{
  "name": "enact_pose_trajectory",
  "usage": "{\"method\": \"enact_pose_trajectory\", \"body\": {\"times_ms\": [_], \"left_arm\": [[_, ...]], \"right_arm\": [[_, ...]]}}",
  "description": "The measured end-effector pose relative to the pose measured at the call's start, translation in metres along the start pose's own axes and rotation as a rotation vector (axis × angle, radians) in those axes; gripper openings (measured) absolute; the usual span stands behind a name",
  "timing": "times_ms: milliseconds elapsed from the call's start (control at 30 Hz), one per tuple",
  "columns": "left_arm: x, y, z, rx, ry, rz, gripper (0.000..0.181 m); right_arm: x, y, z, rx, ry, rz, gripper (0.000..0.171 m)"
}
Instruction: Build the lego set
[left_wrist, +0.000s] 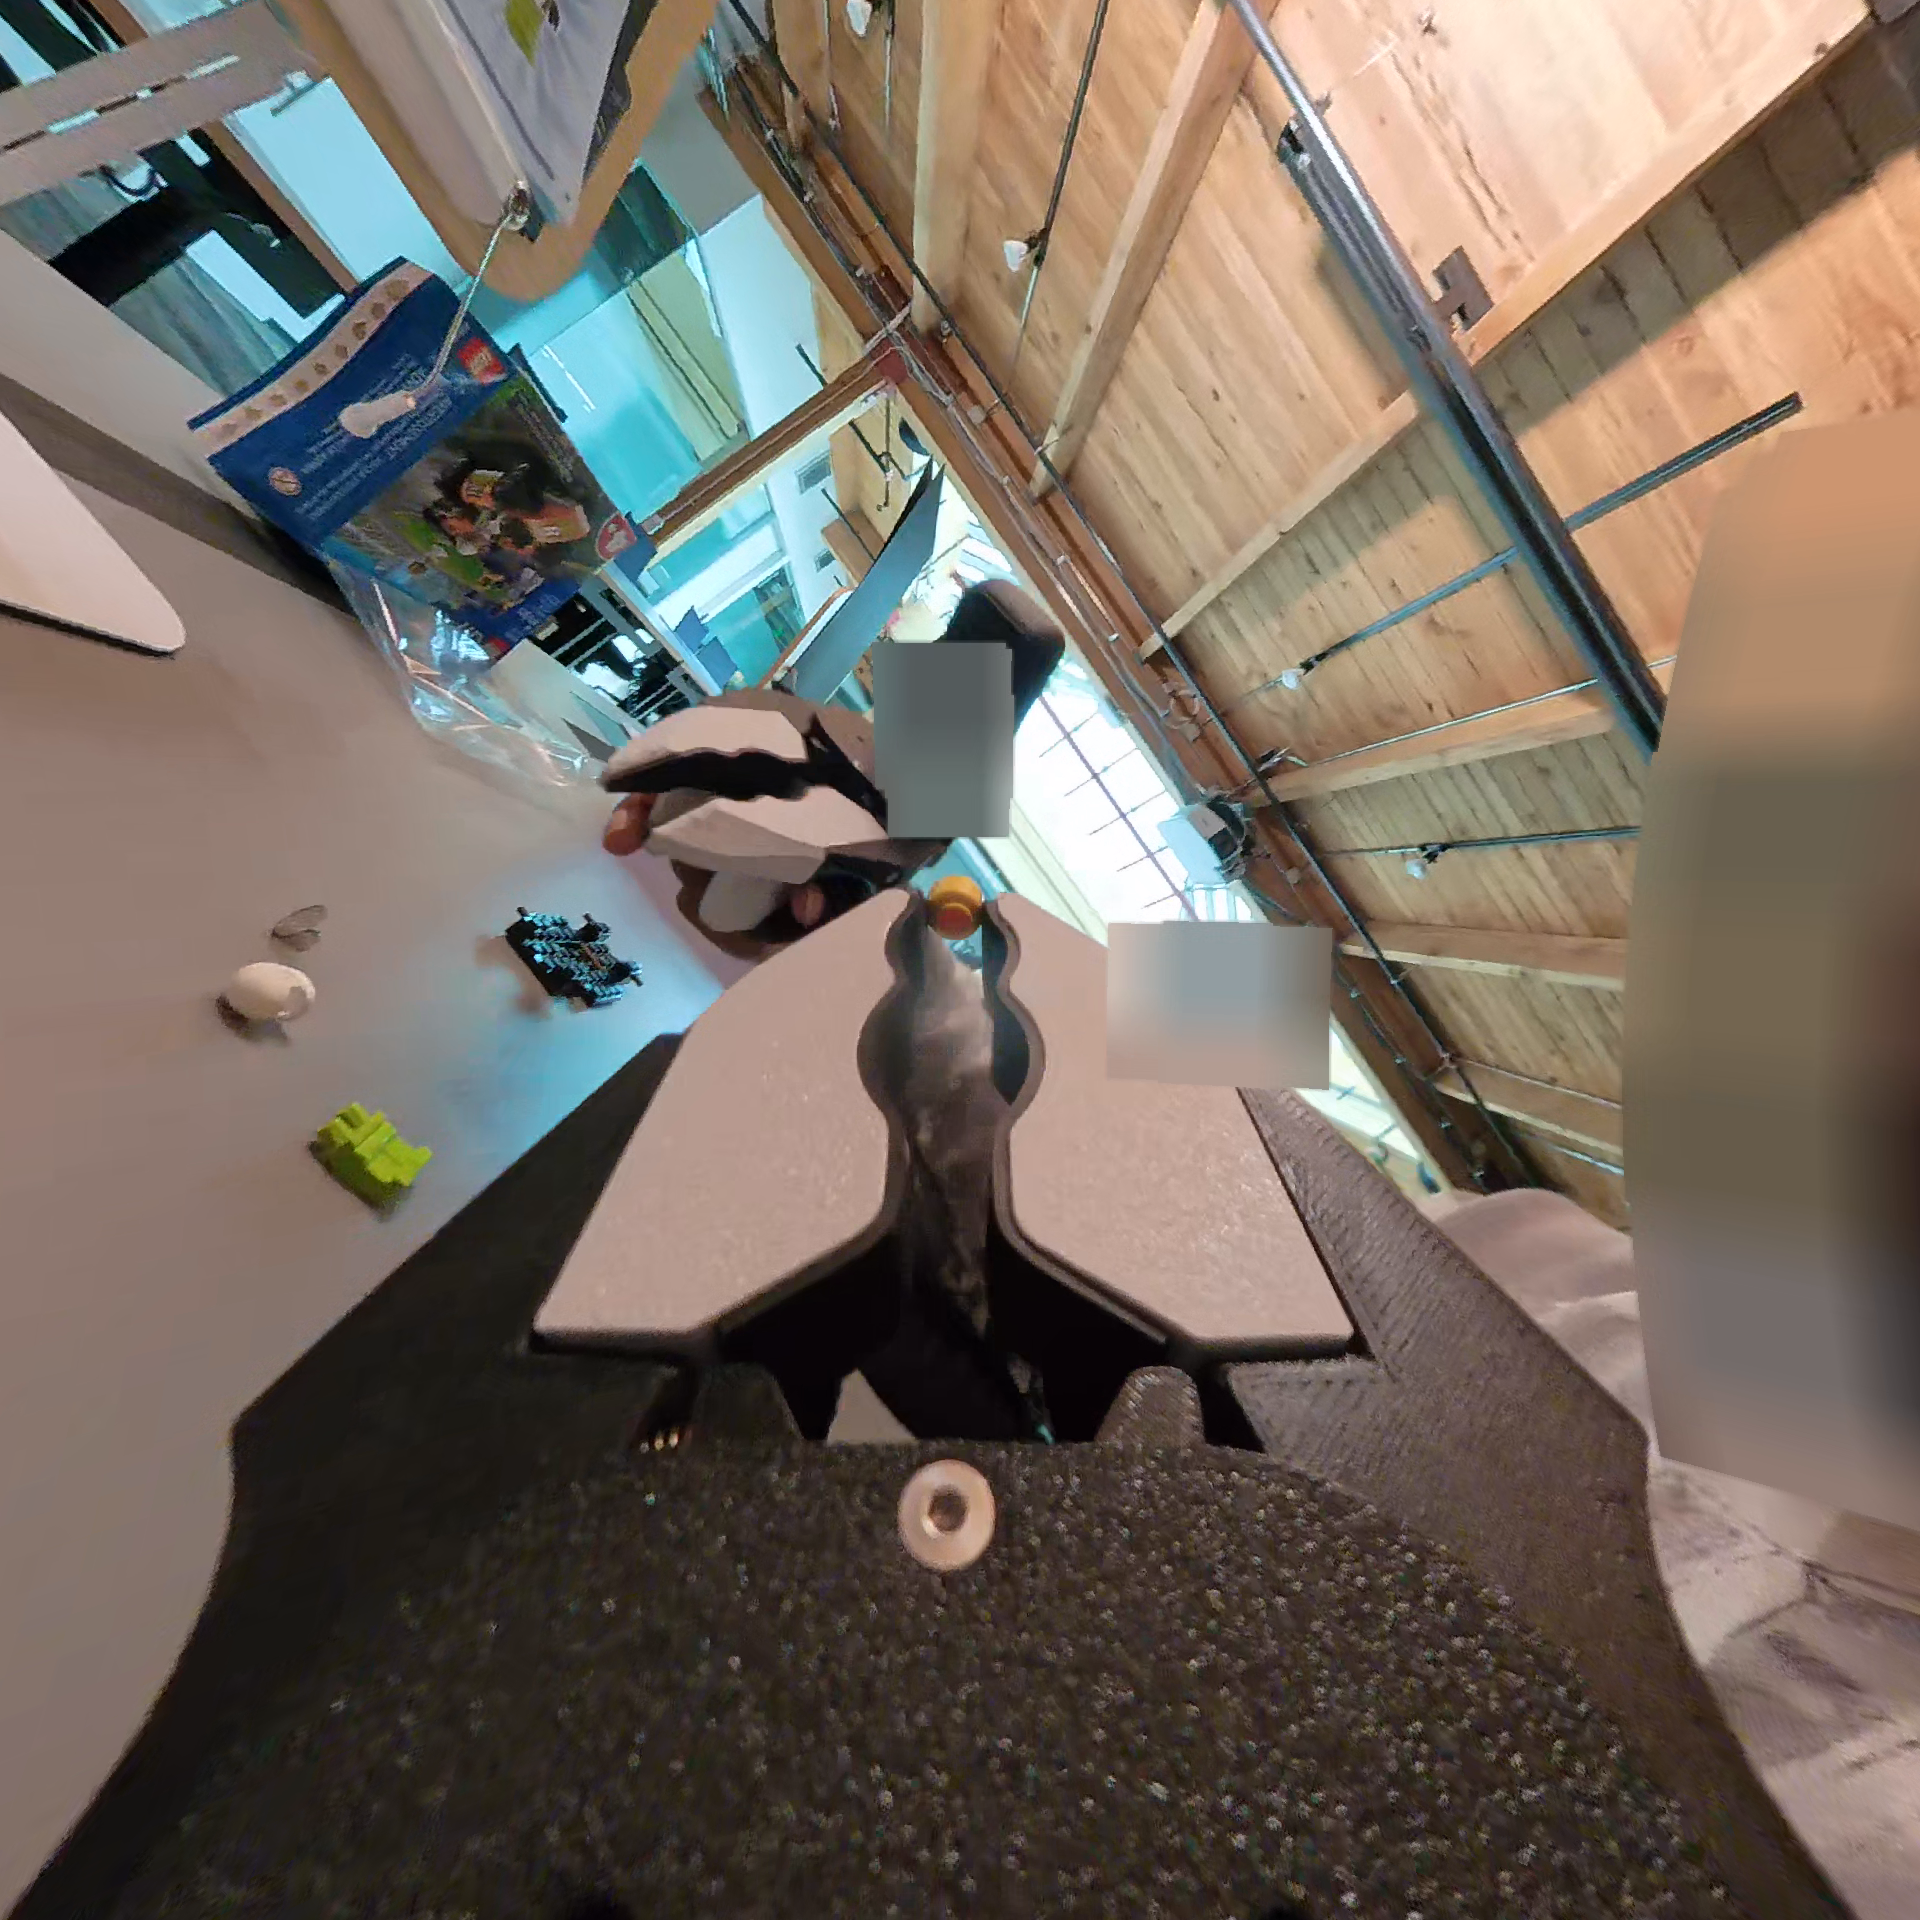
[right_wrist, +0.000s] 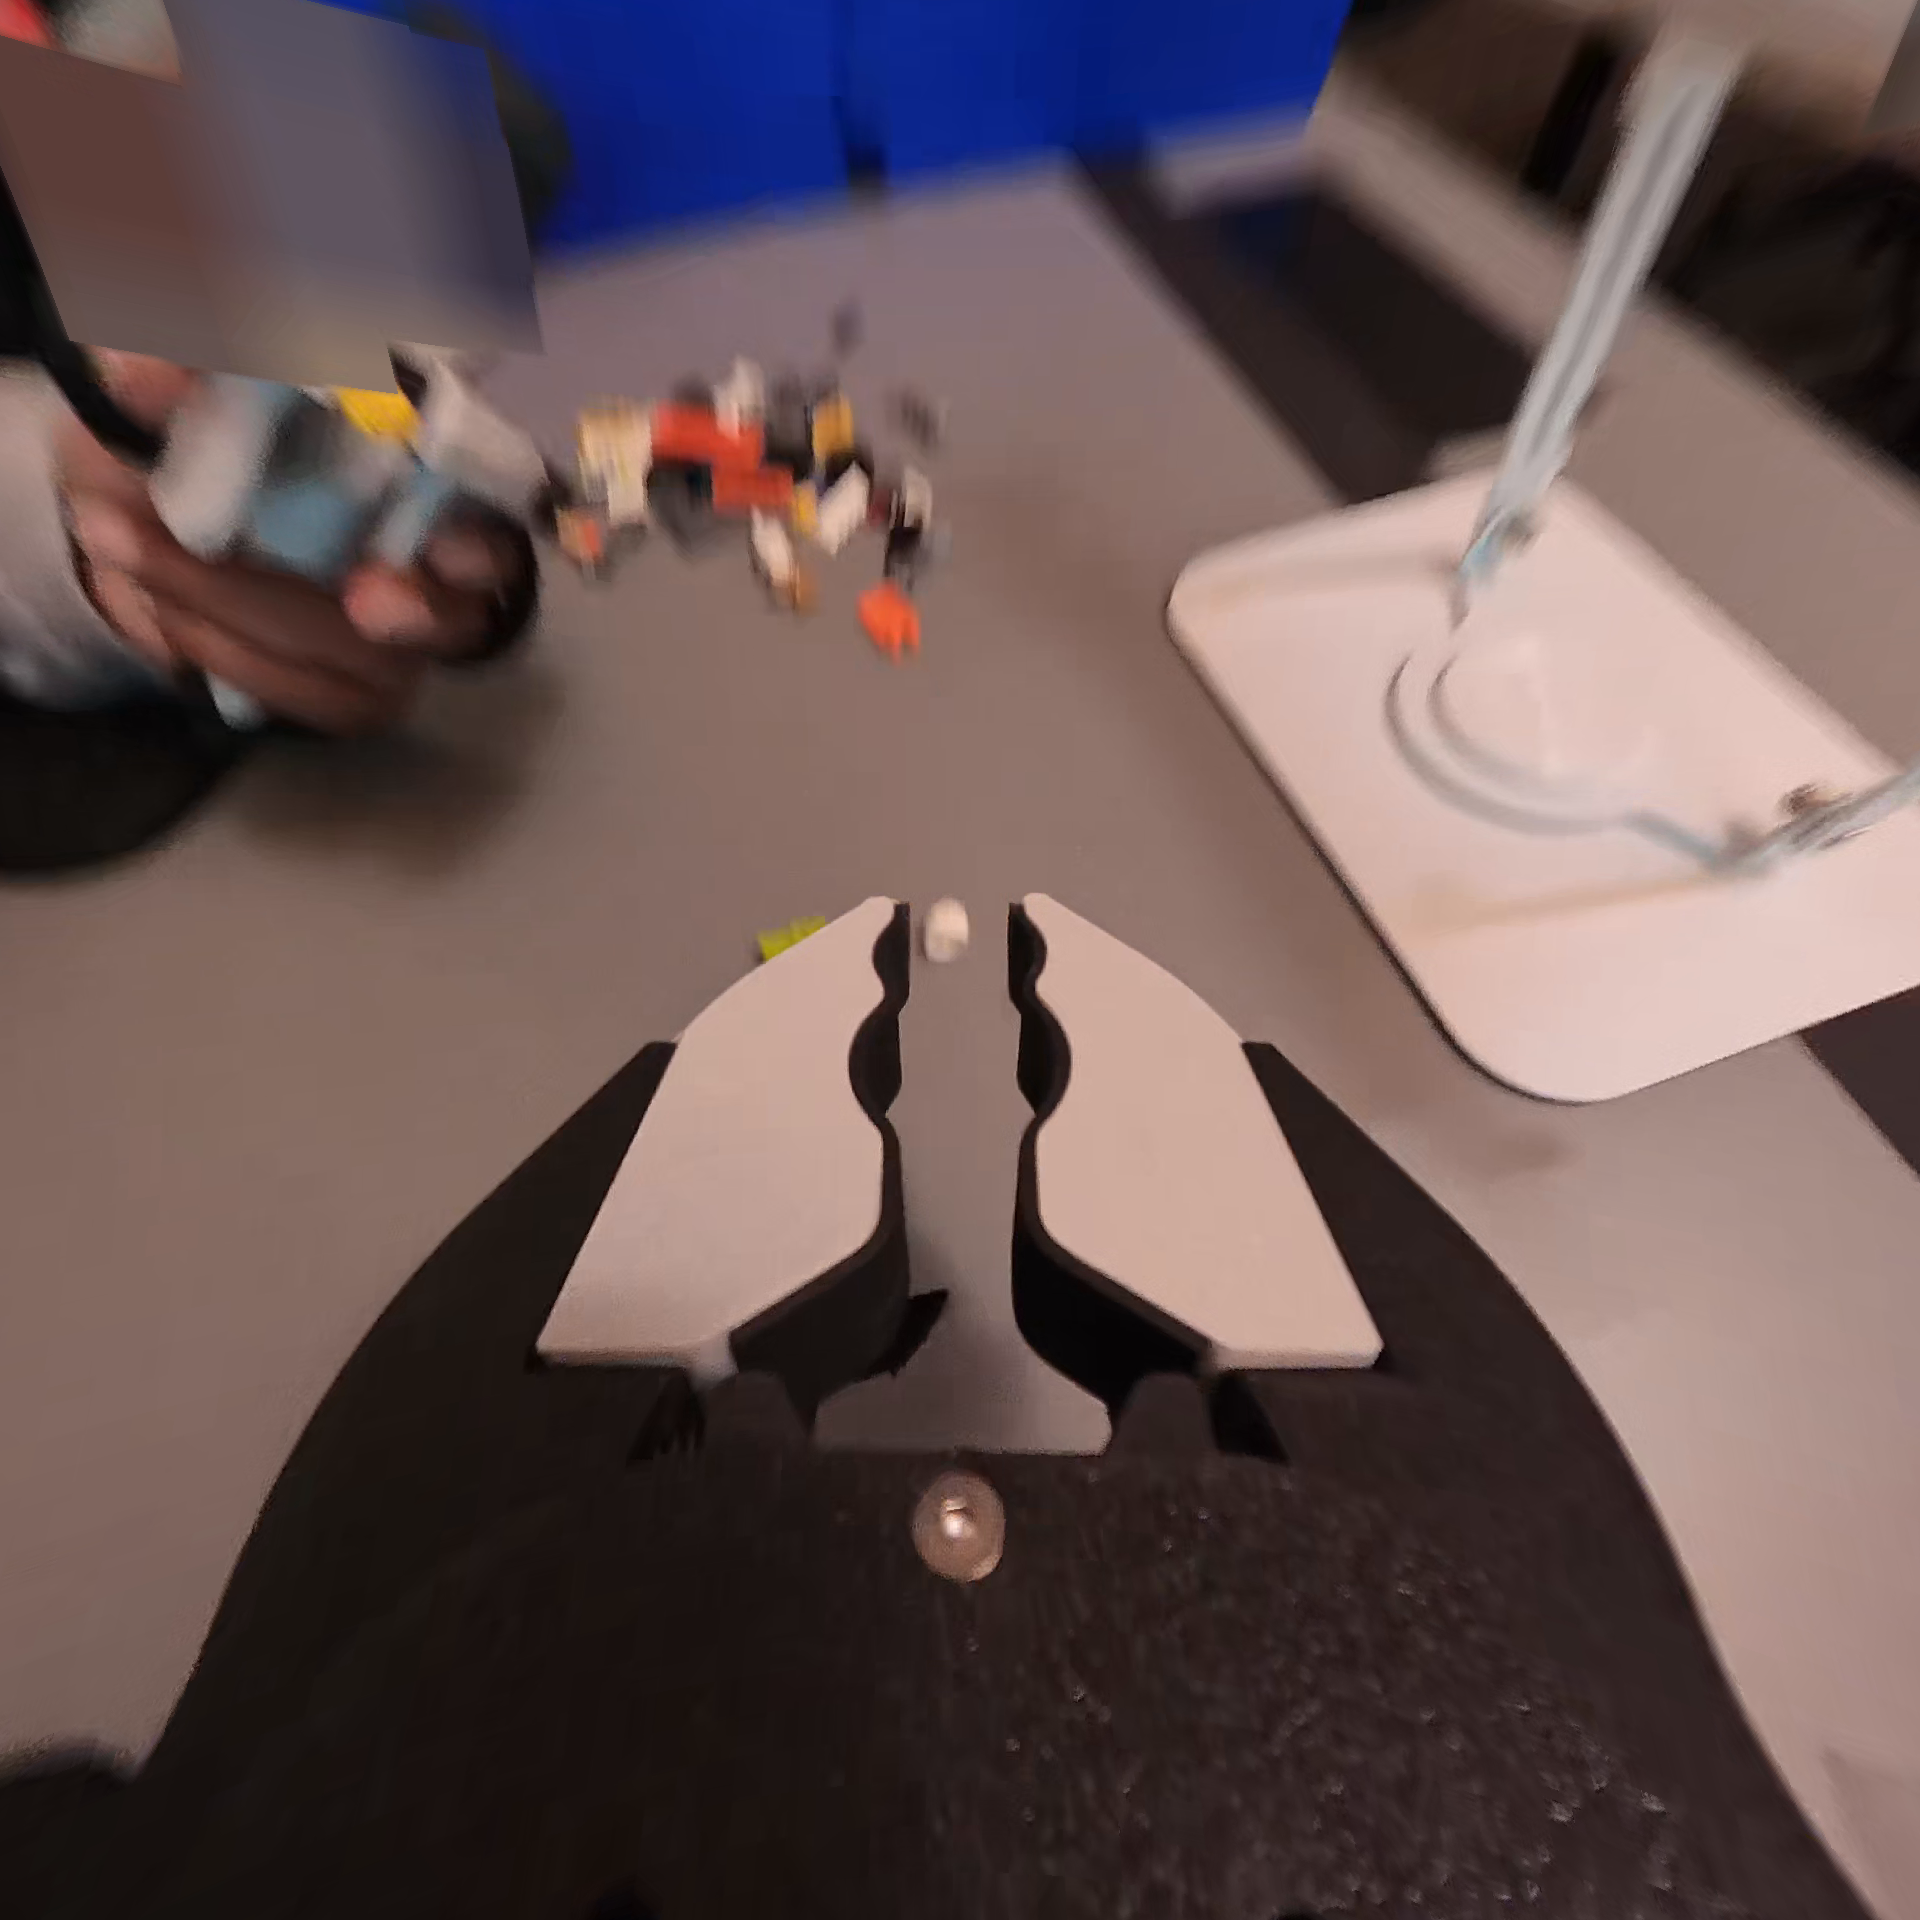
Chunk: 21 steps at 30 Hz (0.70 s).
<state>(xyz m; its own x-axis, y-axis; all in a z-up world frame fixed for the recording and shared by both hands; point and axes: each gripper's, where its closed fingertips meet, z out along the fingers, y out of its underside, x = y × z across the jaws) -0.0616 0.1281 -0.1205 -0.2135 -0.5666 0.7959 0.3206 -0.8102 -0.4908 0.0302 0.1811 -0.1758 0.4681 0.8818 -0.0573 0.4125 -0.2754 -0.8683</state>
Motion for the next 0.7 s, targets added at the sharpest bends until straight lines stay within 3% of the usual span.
{"method": "enact_pose_trajectory", "body": {"times_ms": [433, 700], "left_arm": [[-0.016, 0.012, -0.001, -0.063, -0.086, 0.121, 0.01], [-0.014, 0.011, -0.001, -0.075, -0.08, 0.156, 0.01]], "right_arm": [[-0.006, 0.042, 0.066, -0.613, -0.139, -0.233, 0.022], [-0.008, 0.053, 0.075, -0.726, -0.177, -0.242, 0.022]]}}
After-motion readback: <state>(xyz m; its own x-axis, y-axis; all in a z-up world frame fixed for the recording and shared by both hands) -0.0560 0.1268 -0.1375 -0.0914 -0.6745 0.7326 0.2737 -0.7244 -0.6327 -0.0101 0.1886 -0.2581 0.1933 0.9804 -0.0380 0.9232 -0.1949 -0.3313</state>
